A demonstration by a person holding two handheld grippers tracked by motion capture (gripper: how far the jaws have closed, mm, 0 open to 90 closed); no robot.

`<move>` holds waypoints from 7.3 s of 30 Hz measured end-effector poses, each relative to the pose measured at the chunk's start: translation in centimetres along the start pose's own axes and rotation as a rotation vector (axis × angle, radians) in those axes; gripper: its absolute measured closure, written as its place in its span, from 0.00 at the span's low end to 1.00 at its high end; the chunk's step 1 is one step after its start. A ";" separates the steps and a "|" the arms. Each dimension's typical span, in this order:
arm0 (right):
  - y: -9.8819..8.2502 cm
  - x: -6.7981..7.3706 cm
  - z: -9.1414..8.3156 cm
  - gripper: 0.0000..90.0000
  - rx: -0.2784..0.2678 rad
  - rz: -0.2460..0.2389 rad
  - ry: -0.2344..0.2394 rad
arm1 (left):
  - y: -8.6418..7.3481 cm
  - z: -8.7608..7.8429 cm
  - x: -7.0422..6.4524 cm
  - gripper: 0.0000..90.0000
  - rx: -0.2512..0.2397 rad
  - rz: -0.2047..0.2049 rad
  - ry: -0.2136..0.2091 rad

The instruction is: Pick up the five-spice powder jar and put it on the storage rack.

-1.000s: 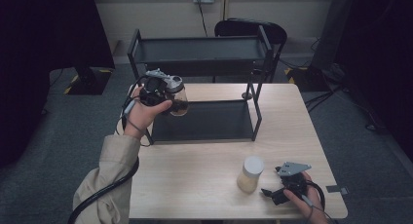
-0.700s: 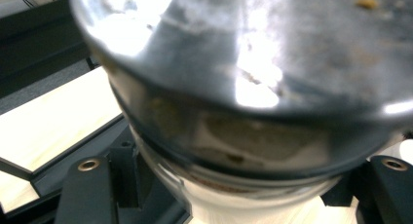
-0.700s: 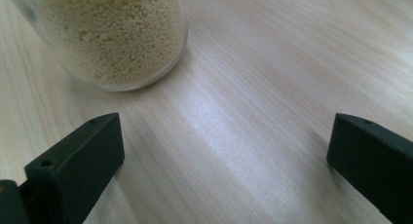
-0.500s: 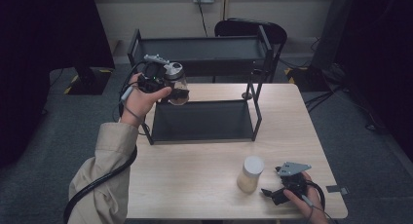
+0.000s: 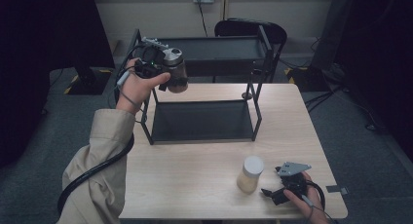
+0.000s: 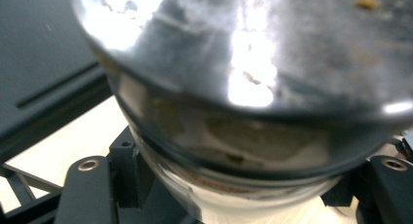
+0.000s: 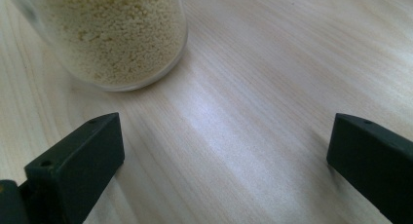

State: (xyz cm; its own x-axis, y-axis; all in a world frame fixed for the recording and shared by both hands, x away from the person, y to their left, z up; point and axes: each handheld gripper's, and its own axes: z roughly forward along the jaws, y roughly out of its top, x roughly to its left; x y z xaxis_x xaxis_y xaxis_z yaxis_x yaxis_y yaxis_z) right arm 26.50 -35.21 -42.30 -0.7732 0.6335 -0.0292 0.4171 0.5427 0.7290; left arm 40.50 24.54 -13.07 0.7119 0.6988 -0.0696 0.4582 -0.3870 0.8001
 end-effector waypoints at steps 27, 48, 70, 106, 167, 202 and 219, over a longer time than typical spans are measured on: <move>0.0 0.0 0.0 0.00 0.001 0.001 0.000 | 5.3 -1.5 1.2 0.34 -0.012 -0.009 0.072; 0.0 0.0 0.0 0.00 0.001 0.001 0.000 | 7.4 1.3 2.6 0.34 0.003 -0.016 0.156; 0.0 0.0 0.0 0.00 0.001 0.001 0.000 | 6.3 2.6 3.1 0.19 -0.037 -0.083 0.162; 0.0 0.0 0.0 0.00 0.000 0.000 0.000 | -1.0 1.5 -1.9 0.03 -0.164 -0.084 0.163; 0.0 0.0 0.0 0.00 -0.001 0.000 0.000 | -15.2 7.7 -2.1 0.03 -0.154 -0.121 0.059; 0.0 0.0 0.0 0.00 -0.001 -0.001 0.000 | -22.6 10.1 -2.1 0.03 -0.090 -0.176 0.044; 0.0 0.0 0.0 0.00 -0.001 -0.001 -0.001 | -26.1 10.0 -2.4 0.03 -0.067 -0.186 0.056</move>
State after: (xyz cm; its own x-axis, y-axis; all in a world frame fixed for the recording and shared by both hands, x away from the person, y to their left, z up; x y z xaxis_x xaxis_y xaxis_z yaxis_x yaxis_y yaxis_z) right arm 26.49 -35.21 -42.32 -0.7734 0.6332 -0.0304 0.4158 0.5429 0.7296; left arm 32.13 26.93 -39.74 0.5867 0.7878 -0.1876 0.5412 -0.2091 0.8145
